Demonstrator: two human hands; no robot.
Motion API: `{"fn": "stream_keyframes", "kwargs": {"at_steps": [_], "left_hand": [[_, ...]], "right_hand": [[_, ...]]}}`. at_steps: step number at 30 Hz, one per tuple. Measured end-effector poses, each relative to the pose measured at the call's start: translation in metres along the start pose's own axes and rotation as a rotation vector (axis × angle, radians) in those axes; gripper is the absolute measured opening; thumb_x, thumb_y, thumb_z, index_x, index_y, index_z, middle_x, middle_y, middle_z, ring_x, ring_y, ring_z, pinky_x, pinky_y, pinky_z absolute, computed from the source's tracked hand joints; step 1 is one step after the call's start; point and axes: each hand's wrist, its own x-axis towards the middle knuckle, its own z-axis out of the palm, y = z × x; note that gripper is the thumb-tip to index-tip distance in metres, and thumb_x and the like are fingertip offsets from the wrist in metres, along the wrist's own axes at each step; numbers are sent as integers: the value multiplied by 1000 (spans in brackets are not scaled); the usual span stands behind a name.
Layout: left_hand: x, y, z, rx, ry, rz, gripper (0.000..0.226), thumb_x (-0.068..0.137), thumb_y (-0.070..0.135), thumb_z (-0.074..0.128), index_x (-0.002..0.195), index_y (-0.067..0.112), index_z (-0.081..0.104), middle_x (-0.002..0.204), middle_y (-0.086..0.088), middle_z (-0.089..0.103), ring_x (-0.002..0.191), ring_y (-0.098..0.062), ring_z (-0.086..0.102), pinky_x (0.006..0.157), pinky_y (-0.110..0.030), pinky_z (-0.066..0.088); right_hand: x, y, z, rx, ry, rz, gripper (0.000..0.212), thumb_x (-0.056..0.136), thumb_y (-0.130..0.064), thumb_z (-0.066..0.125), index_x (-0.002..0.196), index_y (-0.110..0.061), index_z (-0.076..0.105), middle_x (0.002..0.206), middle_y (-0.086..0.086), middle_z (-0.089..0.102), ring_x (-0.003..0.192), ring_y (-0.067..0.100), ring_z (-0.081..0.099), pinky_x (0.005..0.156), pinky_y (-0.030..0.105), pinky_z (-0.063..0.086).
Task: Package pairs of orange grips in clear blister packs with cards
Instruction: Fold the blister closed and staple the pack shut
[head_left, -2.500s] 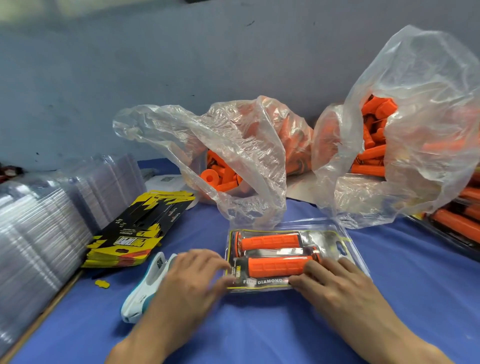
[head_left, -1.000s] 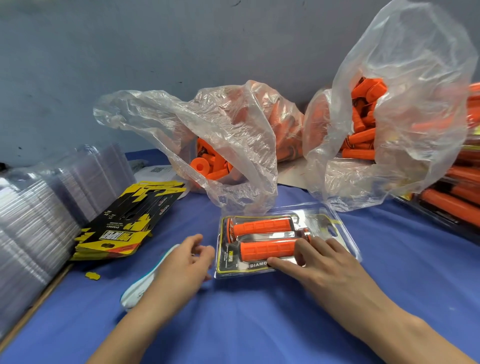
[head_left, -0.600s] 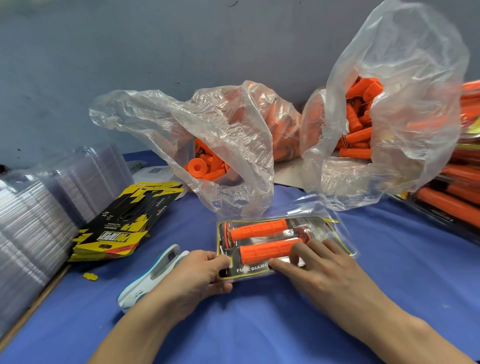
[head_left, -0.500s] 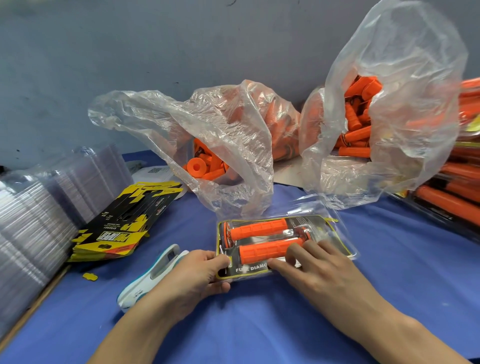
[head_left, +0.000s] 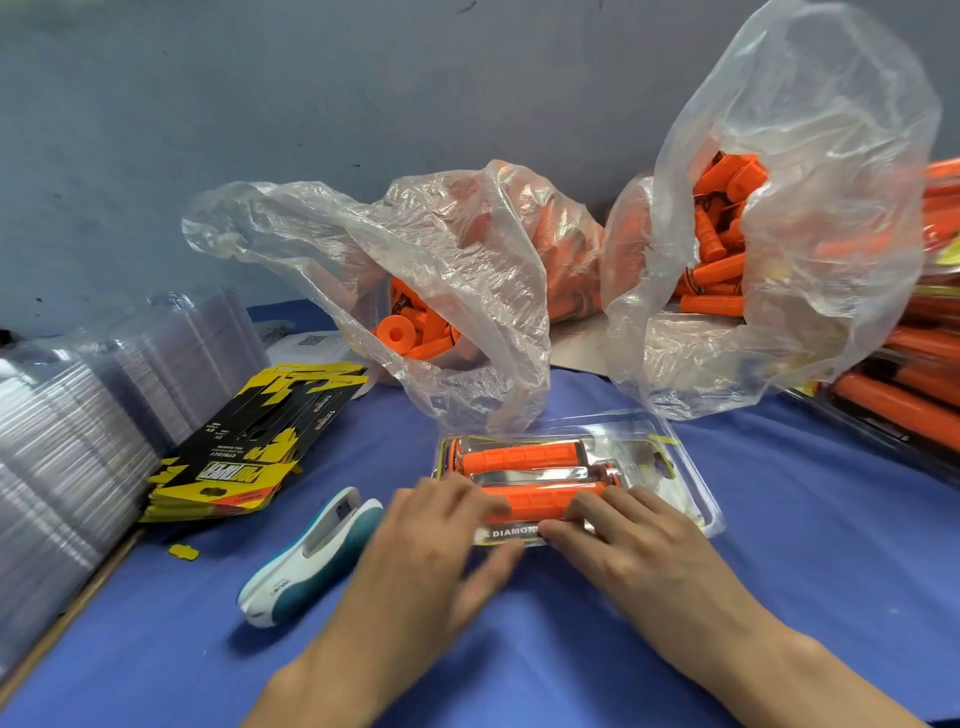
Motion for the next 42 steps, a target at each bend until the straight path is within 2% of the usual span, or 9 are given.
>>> {"fn": "stream_keyframes", "kwargs": {"at_steps": [5,11,17,23,27,32,35,38,42], "left_hand": [[0,6,11,177,-61,117,14,84,23,73,92,28,63,86,8,56,75,-17,55,64,-30,43],[0,-4,2,180,2,129,15,94,29,55,81,26,61,79,9,57,69,-17,54,56,-32,44],[-3,-7,-5,157,-30,107,19,94,31,51,82,25,64,81,9,59,70,-18,56,57,-33,47],[-7,-7,2,117,-43,73,9,89,25,65,80,25,63,81,9,58,71,-18,55,58,-35,48],[-7,-15,-6,15,-127,53,18,94,44,54,87,29,62,90,16,58,83,-12,55,74,-31,45],[-11,-46,-25,171,-30,-397,43,93,53,46,110,17,63,101,-2,60,93,-29,57,78,-44,46],[-21,-67,-29,234,-370,-832,68,92,65,42,142,18,39,131,-7,46,124,-31,45,95,-45,41],[-28,-75,-31,182,-566,-841,63,86,73,41,131,29,39,124,3,45,122,-20,44,92,-37,44],[-25,-69,-42,41,-521,-848,53,82,75,47,105,27,52,102,9,59,98,-14,57,76,-34,47]], "right_hand": [[0,-1,0,-20,-6,-8,23,87,-10,53,93,-24,70,84,-4,60,69,19,56,60,31,47],[-7,3,-4,5,-26,-3,16,91,-10,58,94,-23,67,83,-3,55,70,20,53,61,32,48],[-15,11,-7,-40,5,51,9,93,-23,65,84,-23,64,81,-4,53,66,21,50,56,35,47],[-11,6,-2,-9,-30,21,19,88,-17,66,104,-28,66,85,-2,53,68,21,51,59,36,49],[-11,6,0,-3,-49,17,21,84,-20,68,101,-32,66,84,-4,50,70,19,48,57,33,45],[-11,6,0,36,-33,38,24,83,-20,70,103,-33,67,84,-4,50,68,20,50,57,33,47],[-10,6,-2,39,-35,49,22,84,-21,72,101,-33,68,83,-4,52,68,20,52,57,34,48],[-9,6,-5,32,-40,55,22,84,-17,67,99,-32,69,82,-3,53,68,21,54,57,35,50],[-7,5,-7,22,-43,49,27,86,-19,49,99,-31,70,82,-3,54,67,21,53,55,35,50]]}}
